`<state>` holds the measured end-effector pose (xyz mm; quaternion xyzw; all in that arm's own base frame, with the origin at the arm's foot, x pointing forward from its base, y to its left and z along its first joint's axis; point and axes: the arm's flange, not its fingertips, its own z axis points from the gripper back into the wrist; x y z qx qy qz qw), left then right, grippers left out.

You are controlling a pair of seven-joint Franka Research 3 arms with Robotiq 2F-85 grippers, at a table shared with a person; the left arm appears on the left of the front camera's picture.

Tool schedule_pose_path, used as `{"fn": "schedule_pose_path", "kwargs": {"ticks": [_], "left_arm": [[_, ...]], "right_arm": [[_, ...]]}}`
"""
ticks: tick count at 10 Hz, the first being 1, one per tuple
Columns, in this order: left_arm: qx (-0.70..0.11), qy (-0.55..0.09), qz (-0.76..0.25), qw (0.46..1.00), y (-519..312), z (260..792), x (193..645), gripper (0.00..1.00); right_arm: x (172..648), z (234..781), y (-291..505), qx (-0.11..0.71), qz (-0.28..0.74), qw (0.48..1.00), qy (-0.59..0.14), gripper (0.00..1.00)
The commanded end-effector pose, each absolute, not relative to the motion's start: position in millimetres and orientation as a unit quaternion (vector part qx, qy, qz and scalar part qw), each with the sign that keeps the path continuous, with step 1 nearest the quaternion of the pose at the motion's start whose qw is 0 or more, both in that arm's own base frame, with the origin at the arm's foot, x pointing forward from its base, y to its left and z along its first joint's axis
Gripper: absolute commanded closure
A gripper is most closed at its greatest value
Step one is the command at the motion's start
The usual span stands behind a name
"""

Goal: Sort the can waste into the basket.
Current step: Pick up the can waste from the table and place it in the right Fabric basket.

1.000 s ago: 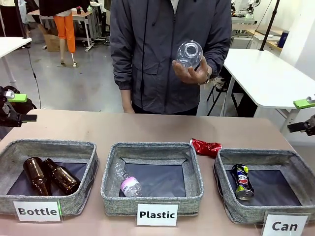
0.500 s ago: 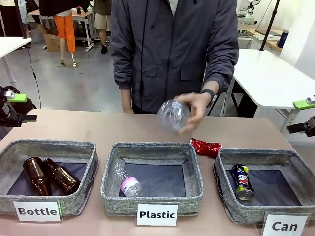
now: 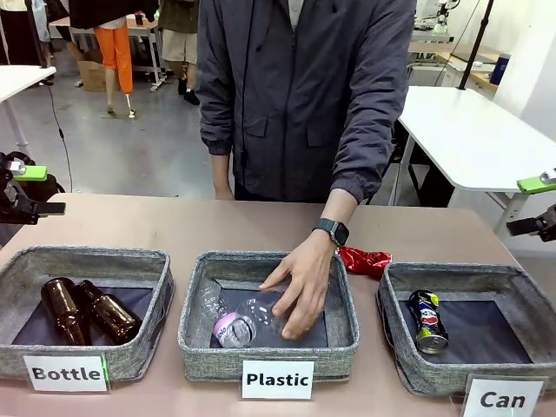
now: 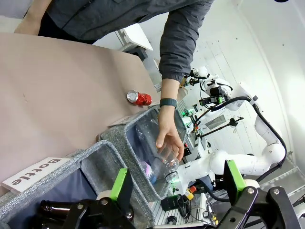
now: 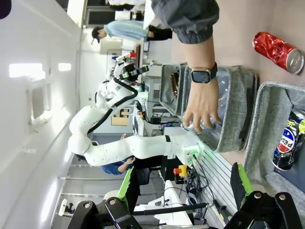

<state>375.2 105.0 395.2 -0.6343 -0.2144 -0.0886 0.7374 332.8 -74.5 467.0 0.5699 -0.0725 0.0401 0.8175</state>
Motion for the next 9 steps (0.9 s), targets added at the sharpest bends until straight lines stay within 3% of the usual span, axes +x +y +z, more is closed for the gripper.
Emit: {"fn": "schedule_pose_path", "kwargs": {"ticks": [1, 9], "left_arm": [[-0.635, -0.221, -0.087, 0.735, 103.1, 397.7, 375.6, 0.00], [-0.635, -0.221, -0.087, 0.735, 103.1, 397.7, 375.6, 0.00]], "right_arm": [[333.0, 468.4, -74.7, 0.569, 0.041, 0.818, -0.074, 0.00], [333.0, 468.4, -74.7, 0.569, 0.041, 0.818, -0.074, 0.00]]}}
